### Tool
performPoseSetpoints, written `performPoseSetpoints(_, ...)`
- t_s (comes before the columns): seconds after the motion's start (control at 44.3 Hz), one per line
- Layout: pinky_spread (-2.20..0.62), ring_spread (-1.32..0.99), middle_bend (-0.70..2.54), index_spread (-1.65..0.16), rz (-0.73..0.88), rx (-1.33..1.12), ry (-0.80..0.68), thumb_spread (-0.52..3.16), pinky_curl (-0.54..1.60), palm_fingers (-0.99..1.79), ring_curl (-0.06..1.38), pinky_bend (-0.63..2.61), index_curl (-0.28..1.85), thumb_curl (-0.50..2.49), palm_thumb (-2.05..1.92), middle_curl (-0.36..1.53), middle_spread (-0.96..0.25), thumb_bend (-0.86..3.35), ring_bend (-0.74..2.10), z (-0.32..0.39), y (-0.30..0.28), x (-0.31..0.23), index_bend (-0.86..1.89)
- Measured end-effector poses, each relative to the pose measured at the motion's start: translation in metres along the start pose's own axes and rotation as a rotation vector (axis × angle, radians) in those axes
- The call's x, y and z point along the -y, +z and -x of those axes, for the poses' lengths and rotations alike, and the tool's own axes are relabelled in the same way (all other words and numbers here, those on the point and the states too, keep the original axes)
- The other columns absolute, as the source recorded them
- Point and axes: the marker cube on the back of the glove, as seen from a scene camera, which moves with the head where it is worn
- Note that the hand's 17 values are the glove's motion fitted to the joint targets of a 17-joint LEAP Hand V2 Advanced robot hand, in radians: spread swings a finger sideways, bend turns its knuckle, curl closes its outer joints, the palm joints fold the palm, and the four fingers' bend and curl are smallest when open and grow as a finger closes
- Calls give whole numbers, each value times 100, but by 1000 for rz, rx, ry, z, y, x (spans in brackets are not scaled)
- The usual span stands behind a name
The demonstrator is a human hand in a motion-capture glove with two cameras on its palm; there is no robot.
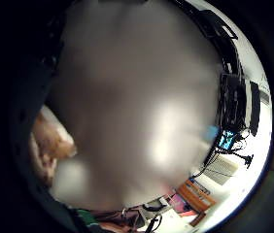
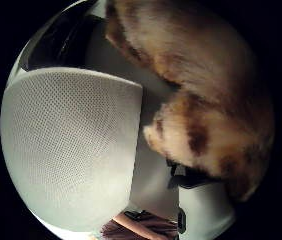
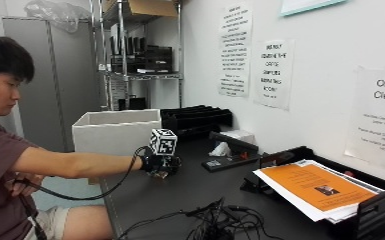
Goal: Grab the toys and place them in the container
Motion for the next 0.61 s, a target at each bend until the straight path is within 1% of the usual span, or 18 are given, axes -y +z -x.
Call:
performPoseSetpoints(0.068,-20,-21,55,-8,-7,-3,-2,138,41,22,45,112,5,38,25,51,-4,1,102,2,0,1,2)
performPoseSetpoints(0.09,-22,-22,58,-8,-12,-4,-2,140,42,29,47,114,6,38,27,53,-5,2,105,2,0,1,6)
performPoseSetpoints(0.136,-24,-23,60,-8,-22,-6,0,140,43,26,48,115,6,38,27,53,-6,1,107,2,0,2,6)
performPoseSetpoints(0.158,-25,-25,62,-9,-28,-6,1,141,44,34,51,116,7,38,29,55,-7,3,112,2,-1,2,11)
performPoseSetpoints(0.203,-27,-27,64,-10,-40,-4,4,142,44,38,51,117,7,38,31,56,-9,3,115,2,-2,2,13)
performPoseSetpoints(0.271,-30,-29,68,-12,-55,5,6,145,44,50,54,117,8,39,34,58,-11,5,124,3,-2,3,18)
performPoseSetpoints(0.384,-33,-32,76,-15,-73,20,12,147,46,61,57,117,12,41,43,63,-15,9,128,4,-3,6,25)
performPoseSetpoints(0.407,-33,-32,75,-16,-77,26,12,148,46,58,58,117,12,41,43,63,-16,9,129,4,-3,7,23)
performPoseSetpoints(0.452,-34,-33,79,-17,-84,36,13,144,47,67,59,115,15,44,49,66,-19,11,130,3,-4,8,32)
performPoseSetpoints(0.61,-36,-36,88,-22,-76,62,8,130,49,76,62,114,22,53,61,73,-23,12,130,1,-4,11,53)
